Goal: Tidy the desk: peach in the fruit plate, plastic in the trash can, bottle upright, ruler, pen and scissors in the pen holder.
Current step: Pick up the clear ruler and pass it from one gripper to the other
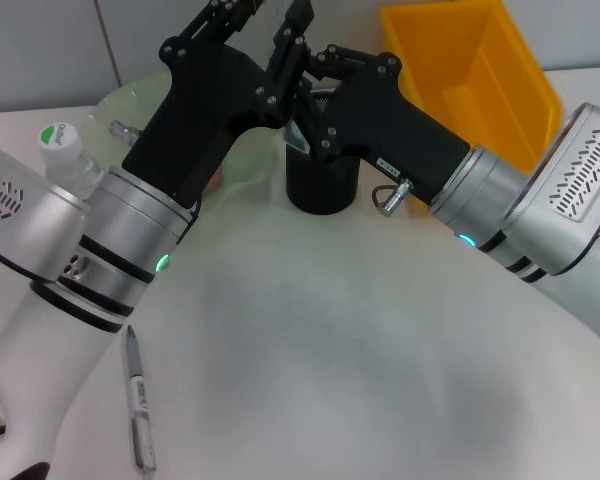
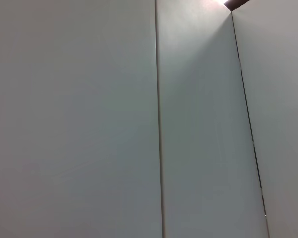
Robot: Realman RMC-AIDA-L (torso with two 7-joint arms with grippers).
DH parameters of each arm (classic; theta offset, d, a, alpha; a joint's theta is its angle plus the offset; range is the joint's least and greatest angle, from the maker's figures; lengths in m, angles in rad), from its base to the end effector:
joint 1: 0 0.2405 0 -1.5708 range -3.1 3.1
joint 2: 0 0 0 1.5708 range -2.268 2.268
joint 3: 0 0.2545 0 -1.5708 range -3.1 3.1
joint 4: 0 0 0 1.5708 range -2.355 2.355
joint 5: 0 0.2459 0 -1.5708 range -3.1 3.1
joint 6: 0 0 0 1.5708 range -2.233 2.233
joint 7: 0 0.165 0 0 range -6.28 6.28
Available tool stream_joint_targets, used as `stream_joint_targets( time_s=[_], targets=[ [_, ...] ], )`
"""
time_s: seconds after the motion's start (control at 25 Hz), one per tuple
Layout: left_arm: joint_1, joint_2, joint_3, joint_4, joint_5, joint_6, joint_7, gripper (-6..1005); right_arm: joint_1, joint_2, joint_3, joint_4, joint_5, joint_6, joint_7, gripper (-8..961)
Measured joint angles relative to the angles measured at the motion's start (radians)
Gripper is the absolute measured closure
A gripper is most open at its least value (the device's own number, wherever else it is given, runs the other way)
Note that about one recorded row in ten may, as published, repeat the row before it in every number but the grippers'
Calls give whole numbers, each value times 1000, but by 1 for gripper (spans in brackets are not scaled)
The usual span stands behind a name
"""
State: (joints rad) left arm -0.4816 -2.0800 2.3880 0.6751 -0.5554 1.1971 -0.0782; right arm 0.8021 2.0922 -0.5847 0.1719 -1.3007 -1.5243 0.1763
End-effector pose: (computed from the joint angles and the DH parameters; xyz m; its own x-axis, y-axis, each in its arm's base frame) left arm -0.1300 0.3610 -0.0986 0.4668 -0.3178 0.8253 0.5174 -0.6587 -0.5463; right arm 0.1830 0.3797 -0.0905 0.6007 0.3490 -0.7192 -0.3181 -0.7210 -0.6156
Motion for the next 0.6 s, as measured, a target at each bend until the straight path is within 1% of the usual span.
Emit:
stream_joint_targets(
  time_s=[0.24,0.44,0.6],
  targets=[
    [0,0,0,-2,0,-1,0,498,4,0,0,9,0,3,0,894],
    [0,0,2,-2,0,-1,0,495,4,0,0,12,0,4,0,936],
    [0,0,3,-2,-1,-1,0,492,4,0,0,12,0,6,6,940]
  ],
)
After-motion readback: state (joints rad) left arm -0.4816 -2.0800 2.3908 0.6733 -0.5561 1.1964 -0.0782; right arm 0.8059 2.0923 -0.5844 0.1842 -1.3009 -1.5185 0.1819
